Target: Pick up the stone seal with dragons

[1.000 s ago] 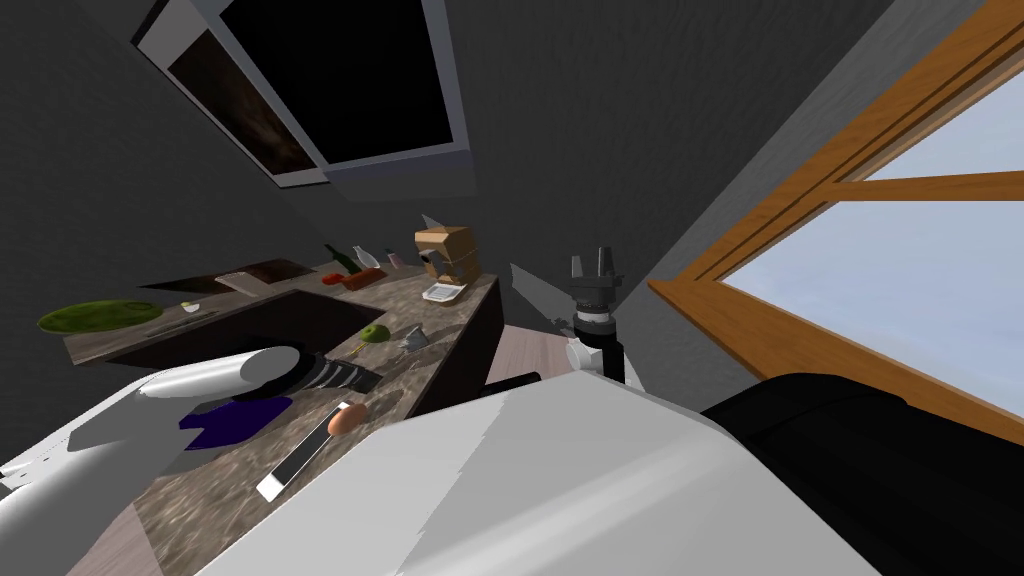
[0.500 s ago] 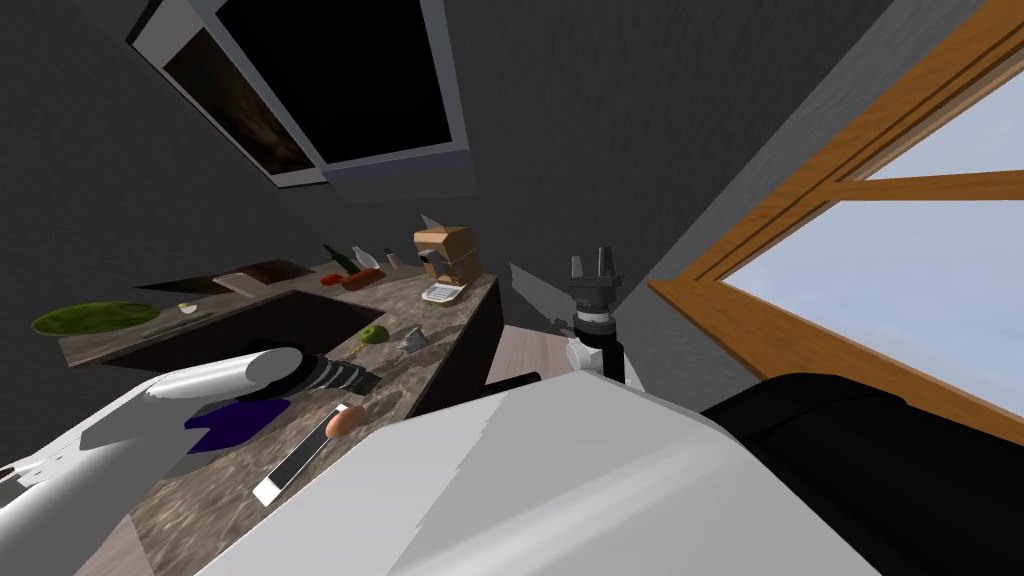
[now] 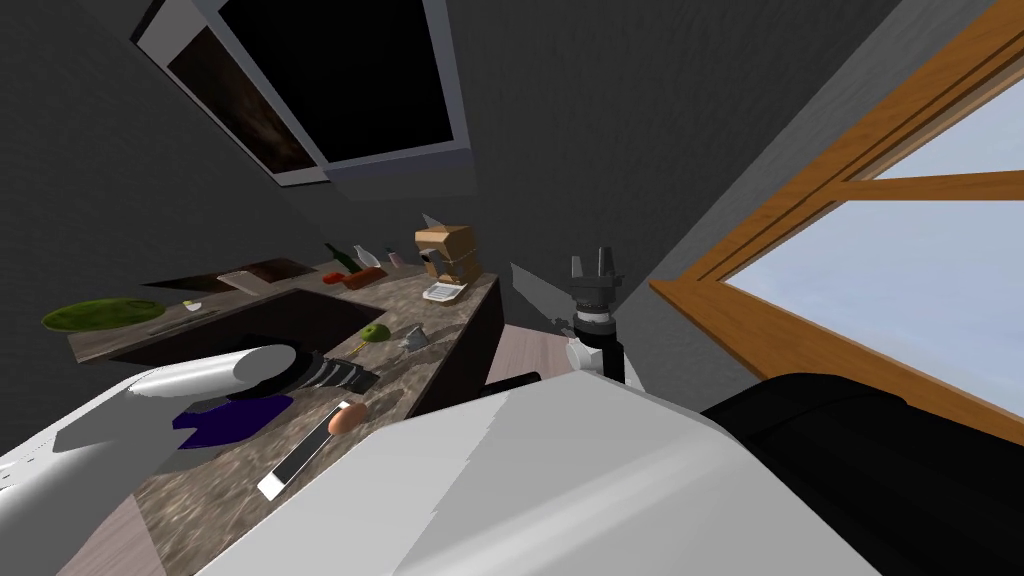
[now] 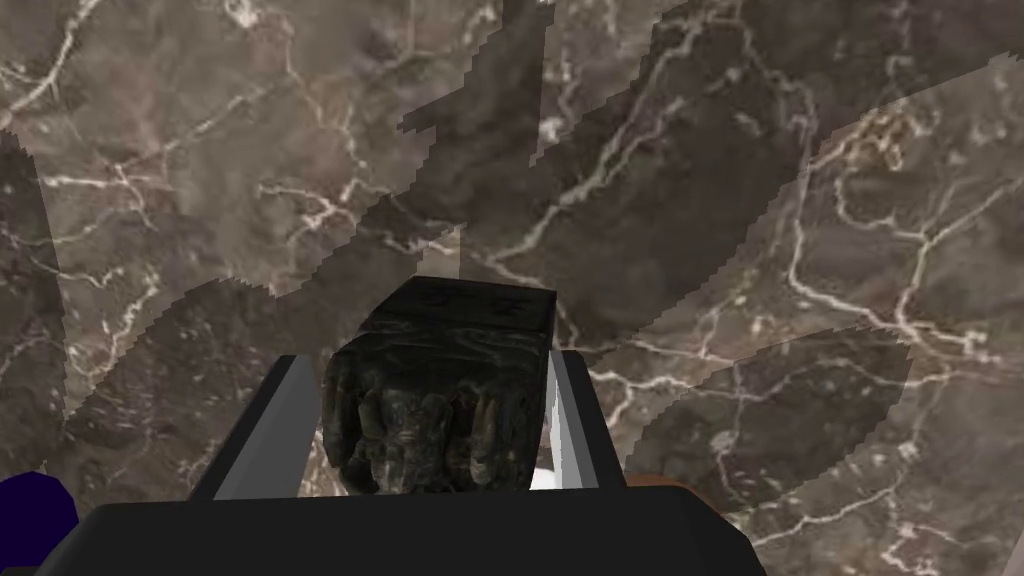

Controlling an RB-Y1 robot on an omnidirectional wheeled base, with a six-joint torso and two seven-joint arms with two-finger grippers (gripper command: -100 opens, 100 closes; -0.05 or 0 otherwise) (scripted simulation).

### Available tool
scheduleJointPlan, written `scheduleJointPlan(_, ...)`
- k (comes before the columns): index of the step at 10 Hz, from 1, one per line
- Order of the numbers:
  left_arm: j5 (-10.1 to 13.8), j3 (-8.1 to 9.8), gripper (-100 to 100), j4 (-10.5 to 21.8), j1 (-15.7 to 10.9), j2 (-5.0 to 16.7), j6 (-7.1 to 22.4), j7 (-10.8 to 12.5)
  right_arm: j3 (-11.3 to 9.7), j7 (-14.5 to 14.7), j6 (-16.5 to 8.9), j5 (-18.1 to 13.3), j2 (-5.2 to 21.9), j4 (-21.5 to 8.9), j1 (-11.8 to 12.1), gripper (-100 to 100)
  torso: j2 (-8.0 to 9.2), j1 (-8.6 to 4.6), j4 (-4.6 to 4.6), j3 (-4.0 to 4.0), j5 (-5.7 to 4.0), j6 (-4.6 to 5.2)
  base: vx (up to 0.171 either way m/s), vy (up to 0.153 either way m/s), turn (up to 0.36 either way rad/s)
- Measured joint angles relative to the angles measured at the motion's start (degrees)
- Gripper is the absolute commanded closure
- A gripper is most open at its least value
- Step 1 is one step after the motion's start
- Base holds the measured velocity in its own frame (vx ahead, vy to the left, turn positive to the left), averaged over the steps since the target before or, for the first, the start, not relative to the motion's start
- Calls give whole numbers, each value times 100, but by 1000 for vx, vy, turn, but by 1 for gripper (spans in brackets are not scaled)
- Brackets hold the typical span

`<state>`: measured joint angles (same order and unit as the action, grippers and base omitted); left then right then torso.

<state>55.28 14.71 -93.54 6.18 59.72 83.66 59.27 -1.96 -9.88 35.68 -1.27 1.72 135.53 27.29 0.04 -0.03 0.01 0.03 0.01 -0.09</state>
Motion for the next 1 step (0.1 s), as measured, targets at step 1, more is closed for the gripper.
scheduleJointPlan(1, 8, 3, 0, -14, -5, 9, 25, 20, 0, 0, 0, 0, 0, 0, 0, 0, -3, 1, -2, -2, 3, -1, 0, 0, 0)
